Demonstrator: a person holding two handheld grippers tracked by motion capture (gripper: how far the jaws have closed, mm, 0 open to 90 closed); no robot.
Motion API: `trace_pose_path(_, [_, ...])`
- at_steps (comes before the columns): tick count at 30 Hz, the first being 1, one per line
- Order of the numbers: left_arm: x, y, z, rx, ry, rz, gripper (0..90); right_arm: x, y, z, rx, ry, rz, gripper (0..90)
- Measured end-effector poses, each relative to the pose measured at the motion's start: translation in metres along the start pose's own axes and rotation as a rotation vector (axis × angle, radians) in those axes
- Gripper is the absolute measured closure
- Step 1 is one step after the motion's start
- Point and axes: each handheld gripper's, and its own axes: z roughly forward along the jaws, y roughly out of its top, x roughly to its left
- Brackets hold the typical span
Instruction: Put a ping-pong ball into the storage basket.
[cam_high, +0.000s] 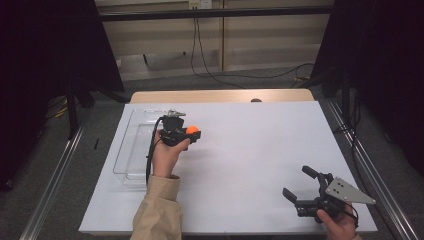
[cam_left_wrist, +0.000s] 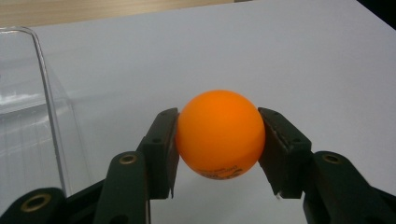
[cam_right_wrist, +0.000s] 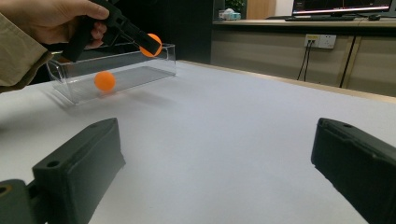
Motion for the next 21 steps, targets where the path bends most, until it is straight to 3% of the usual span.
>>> trace_pose_path(9, [0.004, 0.0, -0.005, 0.003, 0.016, 0.01, 51.0, 0.0, 0.0, 0.0, 0.0, 0.001, -0.001, 1.5])
trace_pose_path(21, [0.014, -0.002, -0.015, -0.008, 0.043, -0.007, 51.0, 0.0, 0.0, 0.0, 0.001, 0.002, 0.0, 1.5])
